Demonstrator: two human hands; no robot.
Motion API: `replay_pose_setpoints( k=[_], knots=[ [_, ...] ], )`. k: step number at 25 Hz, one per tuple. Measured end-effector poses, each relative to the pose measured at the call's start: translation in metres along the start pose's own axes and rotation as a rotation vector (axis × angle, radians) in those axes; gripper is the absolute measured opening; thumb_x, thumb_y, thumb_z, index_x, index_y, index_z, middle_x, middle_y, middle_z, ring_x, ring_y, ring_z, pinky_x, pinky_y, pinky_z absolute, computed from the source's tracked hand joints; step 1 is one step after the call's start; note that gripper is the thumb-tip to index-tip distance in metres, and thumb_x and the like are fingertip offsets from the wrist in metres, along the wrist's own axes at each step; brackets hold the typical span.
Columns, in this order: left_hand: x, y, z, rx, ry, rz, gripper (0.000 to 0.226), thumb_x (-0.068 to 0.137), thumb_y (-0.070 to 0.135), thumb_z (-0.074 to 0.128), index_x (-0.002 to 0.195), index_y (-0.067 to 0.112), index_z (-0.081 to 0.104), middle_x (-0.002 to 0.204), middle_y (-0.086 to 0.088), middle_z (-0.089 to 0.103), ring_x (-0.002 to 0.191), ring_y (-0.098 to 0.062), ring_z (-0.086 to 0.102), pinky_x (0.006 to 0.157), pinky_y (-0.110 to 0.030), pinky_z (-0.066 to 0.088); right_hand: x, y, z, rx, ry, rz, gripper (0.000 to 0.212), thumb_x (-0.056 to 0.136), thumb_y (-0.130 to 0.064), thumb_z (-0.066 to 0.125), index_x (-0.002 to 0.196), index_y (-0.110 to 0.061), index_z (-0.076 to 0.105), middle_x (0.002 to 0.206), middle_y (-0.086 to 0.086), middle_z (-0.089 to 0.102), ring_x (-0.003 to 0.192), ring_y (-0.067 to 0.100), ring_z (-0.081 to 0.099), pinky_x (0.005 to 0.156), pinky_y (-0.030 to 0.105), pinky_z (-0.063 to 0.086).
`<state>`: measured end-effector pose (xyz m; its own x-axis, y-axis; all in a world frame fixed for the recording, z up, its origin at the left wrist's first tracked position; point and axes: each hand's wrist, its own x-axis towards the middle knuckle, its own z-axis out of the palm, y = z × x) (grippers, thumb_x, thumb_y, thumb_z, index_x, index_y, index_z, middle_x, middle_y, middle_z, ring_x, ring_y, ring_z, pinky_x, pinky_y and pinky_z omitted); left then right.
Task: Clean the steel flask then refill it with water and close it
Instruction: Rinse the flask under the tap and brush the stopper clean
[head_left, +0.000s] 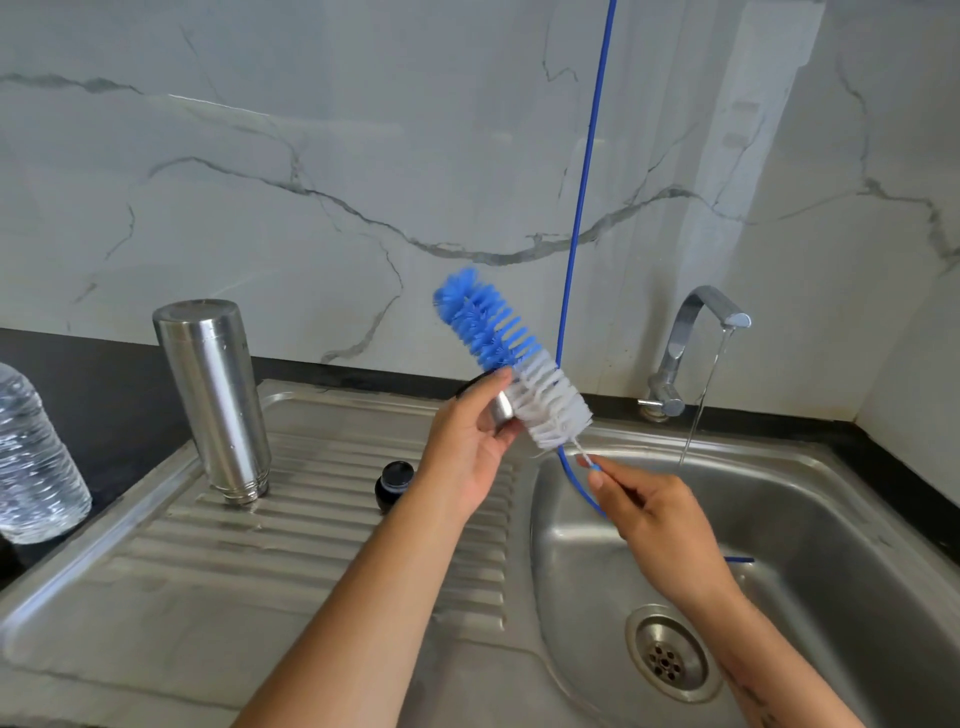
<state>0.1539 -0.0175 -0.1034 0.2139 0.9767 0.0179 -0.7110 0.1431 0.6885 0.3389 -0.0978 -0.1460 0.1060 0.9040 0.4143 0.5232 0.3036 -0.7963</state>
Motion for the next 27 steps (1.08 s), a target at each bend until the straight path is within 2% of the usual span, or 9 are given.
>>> replay_pose_setpoints(
  k=[2,4,7,9,12,16,20,24,27],
  knots=[
    [-0.006,-0.009,0.007,0.091,-0.045,-0.023,0.028,0.081,0.017,0.074,0.109,0.013,0.071,0.104,-0.005,0.076,0.098,-0.018,0.071,0.096,-0.034,0.052,0.003,-0.008,0.012,-0.021,0.021,-0.023,0.027,0.102,-0.028,0.060,0.118,-0.047,0.072,0.062,0.005,0.047,0.063,0.007,0.033,0.054,0.022,0.033],
    [-0.006,-0.006,0.008,0.076,-0.066,-0.022,0.033,0.078,0.019,0.074,0.110,0.012,0.071,0.109,-0.007,0.075,0.100,-0.019,0.071,0.097,-0.034,0.051,0.004,-0.009,0.014,-0.037,0.045,-0.020,0.026,0.104,-0.030,0.059,0.125,-0.037,0.072,0.062,0.001,0.043,0.060,0.009,0.031,0.052,0.020,0.032],
    [0.007,0.014,-0.007,-0.041,-0.047,0.084,0.032,0.078,0.016,0.073,0.109,0.009,0.069,0.112,-0.012,0.070,0.102,-0.023,0.067,0.101,-0.039,0.049,-0.002,-0.003,0.008,0.011,-0.079,0.003,0.020,0.103,-0.032,0.060,0.113,-0.039,0.076,0.060,-0.010,0.039,0.057,0.005,0.031,0.052,0.017,0.030],
    [0.005,0.008,-0.006,-0.024,-0.049,0.075,0.032,0.075,0.014,0.074,0.107,0.009,0.070,0.108,-0.010,0.072,0.099,-0.022,0.068,0.093,-0.035,0.054,0.001,-0.005,0.009,0.017,-0.078,0.007,0.022,0.103,-0.027,0.059,0.108,-0.038,0.077,0.059,-0.010,0.038,0.056,0.006,0.030,0.051,0.018,0.029],
    [-0.005,-0.012,0.009,0.087,-0.112,0.012,0.031,0.074,0.011,0.072,0.104,0.007,0.072,0.100,-0.008,0.076,0.092,-0.018,0.073,0.080,-0.026,0.059,0.010,-0.009,0.007,-0.047,0.044,-0.016,0.024,0.104,-0.027,0.057,0.106,-0.015,0.078,0.059,-0.005,0.037,0.055,0.007,0.028,0.049,0.021,0.026],
    [0.007,0.003,-0.006,-0.059,-0.034,0.080,0.020,0.076,0.010,0.072,0.095,0.010,0.073,0.099,-0.007,0.075,0.094,-0.020,0.070,0.088,-0.034,0.055,-0.003,0.003,-0.001,-0.105,-0.088,-0.057,0.025,0.100,-0.036,0.057,0.106,-0.026,0.079,0.062,-0.008,0.037,0.060,0.006,0.030,0.055,0.025,0.030],
    [-0.005,-0.011,0.006,0.054,-0.080,-0.024,0.041,0.074,0.009,0.078,0.115,0.005,0.070,0.111,-0.011,0.074,0.098,-0.019,0.071,0.089,-0.031,0.055,0.010,-0.010,0.009,-0.064,0.023,-0.058,0.028,0.104,-0.027,0.056,0.103,-0.005,0.074,0.059,-0.006,0.036,0.056,0.007,0.028,0.050,0.021,0.027],
    [-0.003,0.001,0.005,0.058,-0.027,0.023,0.026,0.068,0.015,0.080,0.093,0.013,0.074,0.091,0.000,0.076,0.090,-0.014,0.071,0.091,-0.032,0.055,0.003,-0.008,0.001,0.147,0.089,0.029,0.019,0.105,-0.032,0.055,0.104,-0.018,0.069,0.063,-0.001,0.035,0.059,0.015,0.026,0.055,0.030,0.025],
    [0.002,0.003,-0.001,0.092,0.036,0.062,0.040,0.068,0.020,0.081,0.106,0.010,0.073,0.098,-0.005,0.075,0.099,-0.020,0.069,0.094,-0.037,0.055,0.001,-0.004,-0.005,0.106,0.081,0.062,0.025,0.103,-0.033,0.057,0.100,-0.014,0.073,0.062,0.000,0.035,0.058,0.014,0.027,0.054,0.030,0.025]
  ],
)
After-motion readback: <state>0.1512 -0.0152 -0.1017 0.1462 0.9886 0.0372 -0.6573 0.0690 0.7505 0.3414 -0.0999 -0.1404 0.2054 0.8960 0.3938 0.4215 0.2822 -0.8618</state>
